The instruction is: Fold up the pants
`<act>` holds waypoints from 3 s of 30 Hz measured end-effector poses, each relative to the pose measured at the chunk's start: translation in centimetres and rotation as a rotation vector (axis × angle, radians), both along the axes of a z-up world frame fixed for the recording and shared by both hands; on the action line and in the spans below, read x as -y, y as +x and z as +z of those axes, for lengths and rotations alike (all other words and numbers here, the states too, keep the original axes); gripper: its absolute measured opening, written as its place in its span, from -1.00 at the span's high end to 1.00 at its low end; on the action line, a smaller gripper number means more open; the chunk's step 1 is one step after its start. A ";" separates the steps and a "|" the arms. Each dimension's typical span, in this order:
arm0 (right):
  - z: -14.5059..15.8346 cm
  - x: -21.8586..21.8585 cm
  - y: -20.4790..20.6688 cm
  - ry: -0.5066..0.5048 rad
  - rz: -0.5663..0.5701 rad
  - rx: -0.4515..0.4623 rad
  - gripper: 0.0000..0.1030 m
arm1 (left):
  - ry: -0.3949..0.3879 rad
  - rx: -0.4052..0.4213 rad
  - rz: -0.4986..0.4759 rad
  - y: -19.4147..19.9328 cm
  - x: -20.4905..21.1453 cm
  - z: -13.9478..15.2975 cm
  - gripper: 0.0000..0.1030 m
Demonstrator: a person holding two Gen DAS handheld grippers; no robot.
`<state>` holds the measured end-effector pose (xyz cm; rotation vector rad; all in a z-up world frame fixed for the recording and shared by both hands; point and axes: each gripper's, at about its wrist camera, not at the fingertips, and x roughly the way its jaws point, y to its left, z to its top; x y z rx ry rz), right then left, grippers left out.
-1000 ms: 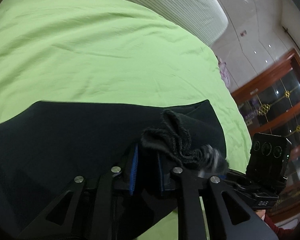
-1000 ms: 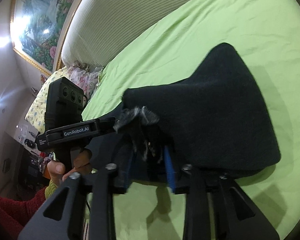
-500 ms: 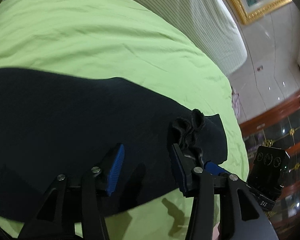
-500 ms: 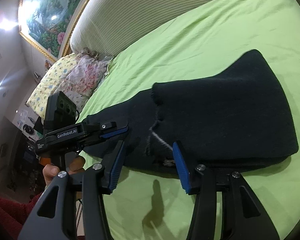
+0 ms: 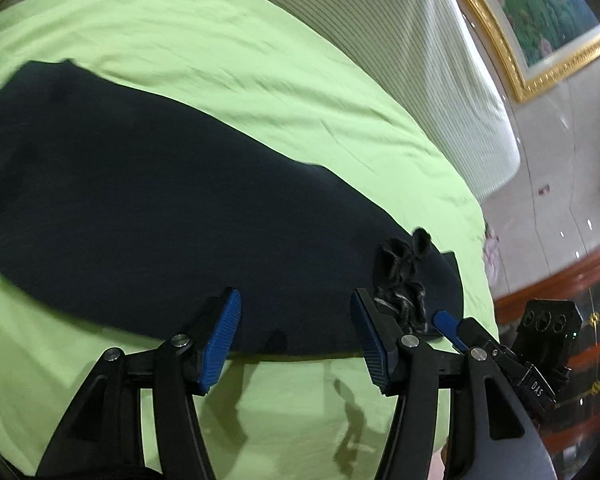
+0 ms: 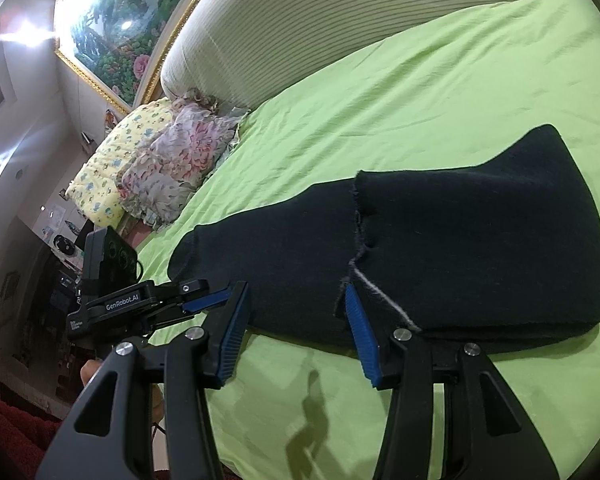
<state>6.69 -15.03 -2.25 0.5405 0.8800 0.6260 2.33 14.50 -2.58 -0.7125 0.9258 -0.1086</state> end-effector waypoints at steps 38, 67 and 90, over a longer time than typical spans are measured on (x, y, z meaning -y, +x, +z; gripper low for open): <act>2.5 -20.6 12.0 -0.267 0.576 0.131 -0.25 | -0.161 -0.069 0.471 -7.6 -13.1 -4.4 -0.50; -1.0 -30.7 17.1 -0.266 0.914 0.049 0.58 | -0.149 -0.017 0.525 -6.0 -14.6 -4.6 0.54; 7.4 -9.5 13.2 0.037 0.482 0.188 0.63 | -0.045 0.233 0.142 -2.0 -1.4 9.1 0.58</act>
